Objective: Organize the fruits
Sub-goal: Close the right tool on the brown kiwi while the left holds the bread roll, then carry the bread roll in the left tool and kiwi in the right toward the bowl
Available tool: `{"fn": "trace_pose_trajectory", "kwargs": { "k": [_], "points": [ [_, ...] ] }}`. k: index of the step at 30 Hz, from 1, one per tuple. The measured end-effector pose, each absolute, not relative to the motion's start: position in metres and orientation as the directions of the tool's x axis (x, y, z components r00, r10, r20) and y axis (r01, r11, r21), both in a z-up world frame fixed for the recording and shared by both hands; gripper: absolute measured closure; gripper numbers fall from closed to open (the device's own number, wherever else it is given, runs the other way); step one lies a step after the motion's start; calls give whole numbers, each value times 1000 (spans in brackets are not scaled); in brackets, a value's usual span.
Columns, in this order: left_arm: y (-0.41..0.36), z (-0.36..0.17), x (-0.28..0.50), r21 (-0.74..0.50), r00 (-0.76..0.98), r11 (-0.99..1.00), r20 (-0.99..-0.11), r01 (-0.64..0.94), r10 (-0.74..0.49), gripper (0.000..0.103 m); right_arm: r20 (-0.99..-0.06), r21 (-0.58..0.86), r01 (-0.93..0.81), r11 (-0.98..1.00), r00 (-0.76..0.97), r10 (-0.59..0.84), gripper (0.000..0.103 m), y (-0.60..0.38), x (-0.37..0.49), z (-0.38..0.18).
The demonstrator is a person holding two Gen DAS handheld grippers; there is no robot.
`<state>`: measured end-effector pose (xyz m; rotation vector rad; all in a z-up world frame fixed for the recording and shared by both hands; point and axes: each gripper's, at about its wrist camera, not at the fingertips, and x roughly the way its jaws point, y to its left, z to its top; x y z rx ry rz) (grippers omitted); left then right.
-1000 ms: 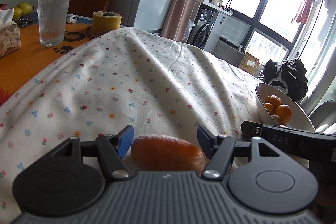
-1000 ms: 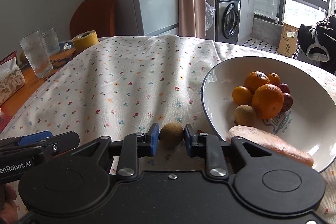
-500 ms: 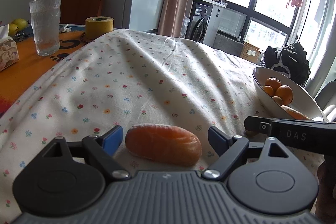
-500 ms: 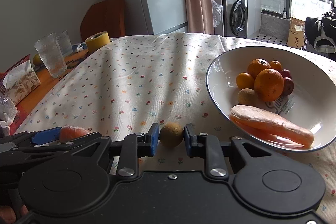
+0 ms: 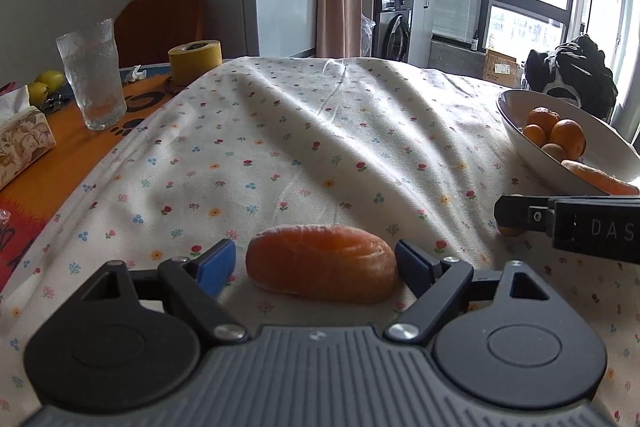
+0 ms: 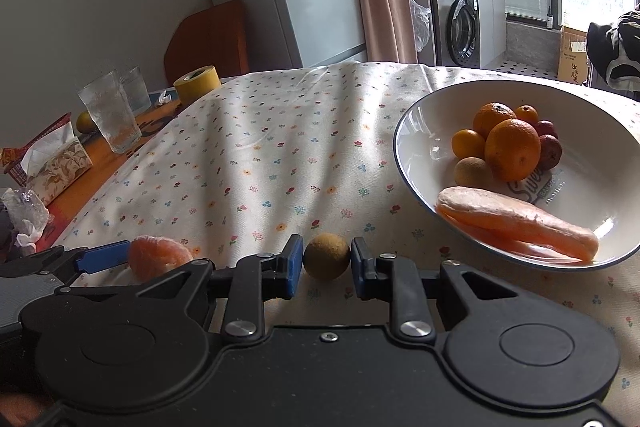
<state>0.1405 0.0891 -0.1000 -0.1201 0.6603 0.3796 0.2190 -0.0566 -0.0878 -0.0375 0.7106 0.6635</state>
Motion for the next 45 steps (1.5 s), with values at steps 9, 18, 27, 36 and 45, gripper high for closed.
{"fn": "trace_pose_trajectory", "kwargs": {
  "k": [9,18,27,36,45],
  "points": [
    [84,-96,139,18,724,926,-617,-377,307,32,-592,198,-580,790,572,568,79,-67,213,-81],
    [76,-81,132,10,759,925,-568,-380,318,44,-571,207,-574,792,586,575,79,-82,210,-75],
    [67,-91,133,40,753,946,-595,-322,281,15,-571,211,-577,789,582,579,79,-85,208,-77],
    [70,-98,131,93,732,943,-609,-318,307,15,-578,216,-568,794,581,573,78,-87,211,-83],
    [75,-97,134,78,742,955,-614,-285,271,26,-580,220,-568,793,578,574,78,-87,212,-84]
  ]
}}
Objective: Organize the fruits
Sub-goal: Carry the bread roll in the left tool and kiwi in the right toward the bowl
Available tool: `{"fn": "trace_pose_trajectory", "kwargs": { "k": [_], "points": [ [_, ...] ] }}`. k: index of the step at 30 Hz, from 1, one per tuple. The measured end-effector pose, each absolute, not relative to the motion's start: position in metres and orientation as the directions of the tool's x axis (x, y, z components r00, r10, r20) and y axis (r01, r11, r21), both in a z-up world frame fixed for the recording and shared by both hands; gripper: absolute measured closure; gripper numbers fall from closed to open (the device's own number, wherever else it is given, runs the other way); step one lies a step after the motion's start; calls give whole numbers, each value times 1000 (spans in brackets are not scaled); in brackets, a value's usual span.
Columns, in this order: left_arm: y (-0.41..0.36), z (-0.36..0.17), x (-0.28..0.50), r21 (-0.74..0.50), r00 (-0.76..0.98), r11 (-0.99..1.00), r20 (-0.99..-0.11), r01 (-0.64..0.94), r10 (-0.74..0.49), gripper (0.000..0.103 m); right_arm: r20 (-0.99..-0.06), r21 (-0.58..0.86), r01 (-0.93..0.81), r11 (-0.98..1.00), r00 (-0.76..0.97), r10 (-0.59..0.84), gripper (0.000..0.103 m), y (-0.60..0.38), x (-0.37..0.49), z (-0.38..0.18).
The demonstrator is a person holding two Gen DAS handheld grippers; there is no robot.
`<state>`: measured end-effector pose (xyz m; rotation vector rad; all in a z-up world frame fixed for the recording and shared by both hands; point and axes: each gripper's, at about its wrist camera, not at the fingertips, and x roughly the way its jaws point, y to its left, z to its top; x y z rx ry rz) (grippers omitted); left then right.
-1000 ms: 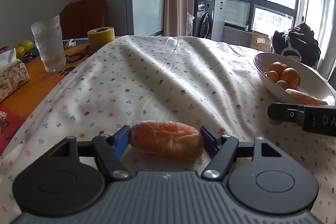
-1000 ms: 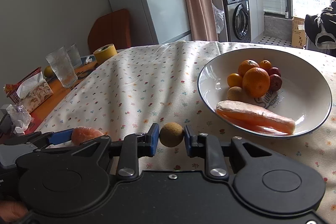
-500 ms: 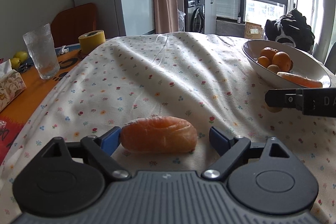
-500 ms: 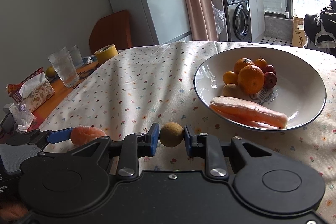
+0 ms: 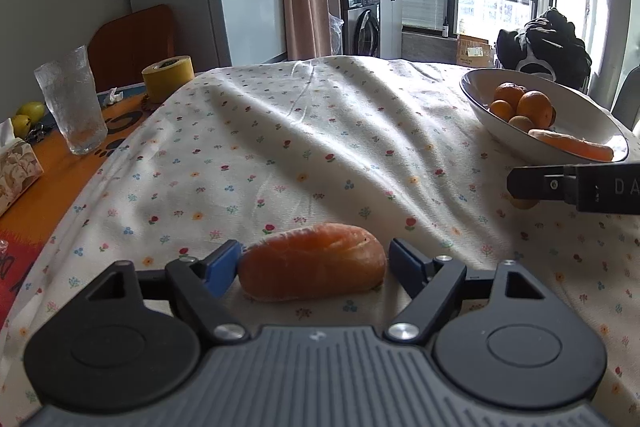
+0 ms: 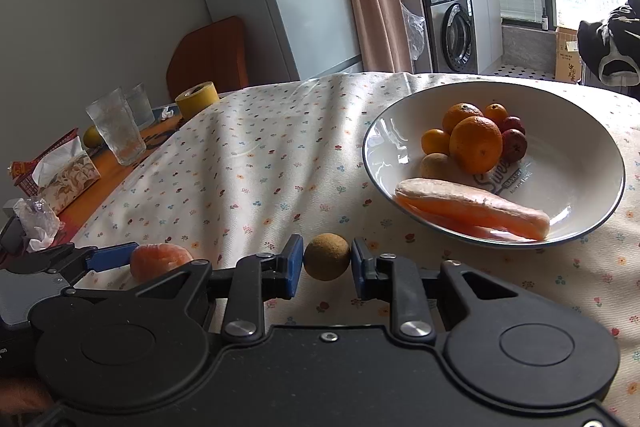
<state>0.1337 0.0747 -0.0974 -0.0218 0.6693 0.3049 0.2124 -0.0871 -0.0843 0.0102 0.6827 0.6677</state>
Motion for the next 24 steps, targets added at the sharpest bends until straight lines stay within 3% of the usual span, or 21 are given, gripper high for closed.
{"fn": "trace_pose_trajectory", "kwargs": {
  "k": [5,24],
  "points": [
    [71,-95,131,103,740,955,-610,-279,283,33,-574,221,-561,798,586,571,78,-91,212,-82],
    [48,-63,124,76,824,969,-513,-235,240,34,-548,228,-557,799,604,578,78,-108,211,-75]
  ]
}}
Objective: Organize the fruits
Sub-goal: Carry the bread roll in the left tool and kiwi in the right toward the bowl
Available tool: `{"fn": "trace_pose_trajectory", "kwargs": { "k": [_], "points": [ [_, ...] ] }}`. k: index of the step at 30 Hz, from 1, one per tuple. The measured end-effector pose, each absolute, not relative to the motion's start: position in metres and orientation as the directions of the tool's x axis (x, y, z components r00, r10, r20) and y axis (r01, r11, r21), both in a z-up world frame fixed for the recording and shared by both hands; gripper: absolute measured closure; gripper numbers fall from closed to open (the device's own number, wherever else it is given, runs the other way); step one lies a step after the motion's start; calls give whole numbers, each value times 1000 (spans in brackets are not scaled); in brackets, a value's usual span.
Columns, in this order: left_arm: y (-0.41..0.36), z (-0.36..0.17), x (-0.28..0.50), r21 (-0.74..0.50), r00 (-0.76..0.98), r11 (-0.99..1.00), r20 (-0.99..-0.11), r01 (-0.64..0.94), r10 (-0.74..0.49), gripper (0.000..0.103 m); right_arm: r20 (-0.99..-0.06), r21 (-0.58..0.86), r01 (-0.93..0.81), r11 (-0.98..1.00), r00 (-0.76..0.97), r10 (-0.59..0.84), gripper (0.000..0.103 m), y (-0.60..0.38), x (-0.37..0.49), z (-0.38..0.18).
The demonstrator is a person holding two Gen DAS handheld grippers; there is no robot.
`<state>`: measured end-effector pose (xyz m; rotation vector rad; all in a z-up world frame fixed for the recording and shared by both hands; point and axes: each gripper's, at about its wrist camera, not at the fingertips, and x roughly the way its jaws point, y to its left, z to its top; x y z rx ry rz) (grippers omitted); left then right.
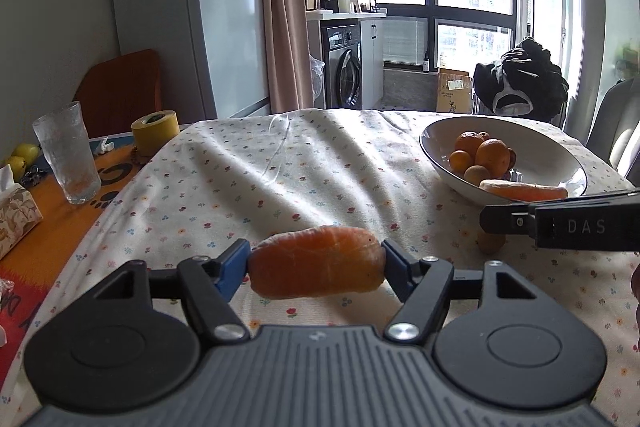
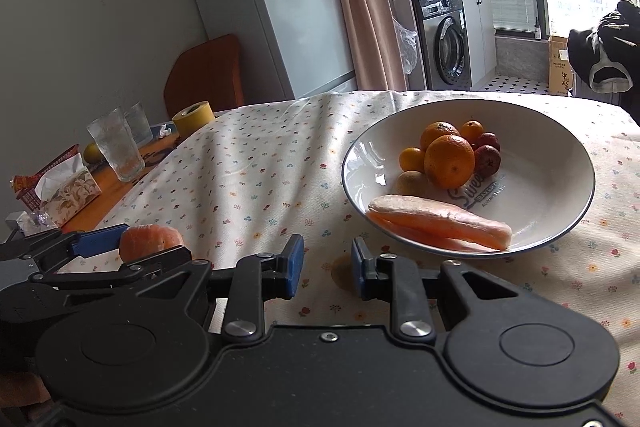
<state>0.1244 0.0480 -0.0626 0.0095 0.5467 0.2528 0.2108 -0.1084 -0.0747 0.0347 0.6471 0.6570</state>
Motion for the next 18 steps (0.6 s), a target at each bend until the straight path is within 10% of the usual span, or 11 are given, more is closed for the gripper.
{"fn": "trace_pose_trajectory", "kwargs": {
  "k": [18],
  "points": [
    [47,-54,130,47,845,973,-486,-228,222,34,-601,223,-563,796,563,567,66,-100,218,-92]
  ]
}}
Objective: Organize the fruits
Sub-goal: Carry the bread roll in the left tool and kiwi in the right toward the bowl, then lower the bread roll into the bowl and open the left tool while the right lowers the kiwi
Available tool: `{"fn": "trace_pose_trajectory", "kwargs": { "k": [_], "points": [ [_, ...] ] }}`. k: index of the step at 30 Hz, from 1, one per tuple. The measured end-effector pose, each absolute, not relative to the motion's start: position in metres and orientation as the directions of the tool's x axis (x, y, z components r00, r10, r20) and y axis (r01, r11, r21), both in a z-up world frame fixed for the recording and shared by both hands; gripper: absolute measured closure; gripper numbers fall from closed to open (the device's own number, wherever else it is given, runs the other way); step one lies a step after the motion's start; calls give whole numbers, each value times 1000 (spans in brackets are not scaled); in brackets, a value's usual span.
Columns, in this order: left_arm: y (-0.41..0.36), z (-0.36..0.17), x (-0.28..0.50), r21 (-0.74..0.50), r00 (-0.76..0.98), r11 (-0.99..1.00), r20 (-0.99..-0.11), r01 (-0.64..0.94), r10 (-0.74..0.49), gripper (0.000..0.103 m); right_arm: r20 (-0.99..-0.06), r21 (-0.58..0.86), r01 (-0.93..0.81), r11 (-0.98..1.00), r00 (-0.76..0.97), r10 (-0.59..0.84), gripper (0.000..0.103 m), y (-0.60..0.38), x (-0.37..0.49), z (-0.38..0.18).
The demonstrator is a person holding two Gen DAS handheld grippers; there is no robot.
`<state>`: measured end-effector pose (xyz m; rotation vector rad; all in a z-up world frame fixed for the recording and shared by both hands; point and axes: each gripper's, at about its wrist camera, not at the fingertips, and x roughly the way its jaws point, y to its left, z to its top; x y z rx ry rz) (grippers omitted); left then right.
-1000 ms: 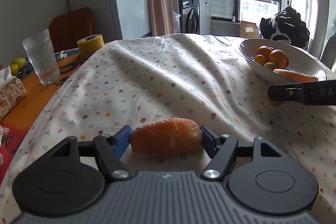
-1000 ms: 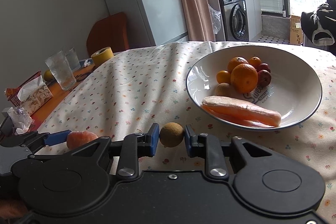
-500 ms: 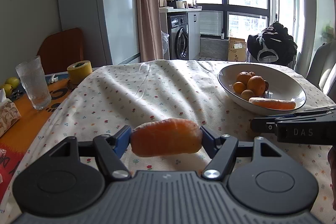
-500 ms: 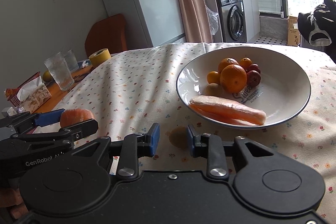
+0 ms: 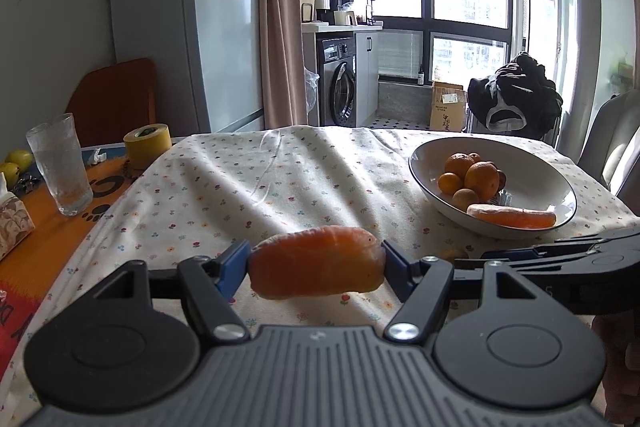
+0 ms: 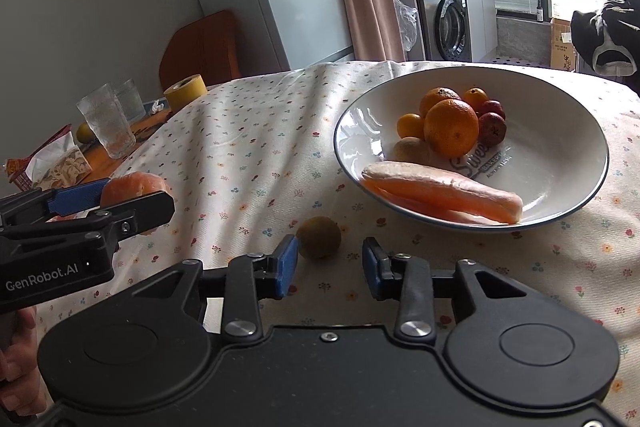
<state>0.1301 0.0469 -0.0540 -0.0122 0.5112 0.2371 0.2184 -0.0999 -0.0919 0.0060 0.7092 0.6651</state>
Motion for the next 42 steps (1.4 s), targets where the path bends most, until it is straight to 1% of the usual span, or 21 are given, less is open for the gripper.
{"fn": "trace_pose_trajectory", "kwargs": {
  "k": [2,4,6,7,17,24,32,42],
  "points": [
    [48,-53,130,46,846,972,-483,-231,224,34,-602,227,-572,789,554,575,63,-95,221,-92],
    [49,-52,130,44,848,972,-480,-231,224,33,-606,225,-576,786,548,576,63,-90,224,-92],
    [49,-51,131,42,850,972,-477,-230,221,34,-606,222,-582,782,547,578,75,-88,226,-95],
    [49,-50,132,41,851,973,-477,-228,220,34,-604,224,-584,780,545,581,78,-88,227,-96],
    [32,-44,148,33,873,983,-454,-180,175,34,-552,225,-580,783,586,593,78,-115,218,-73],
    [10,-40,168,20,887,992,-447,-123,119,34,-504,230,-534,814,649,569,78,-151,224,-54],
    [-19,-40,192,20,891,998,-450,-52,55,34,-495,240,-448,861,706,505,78,-189,238,-54],
    [-53,-44,224,40,880,999,-475,17,4,33,-482,264,-401,877,733,480,78,-220,249,-57]
  ]
}}
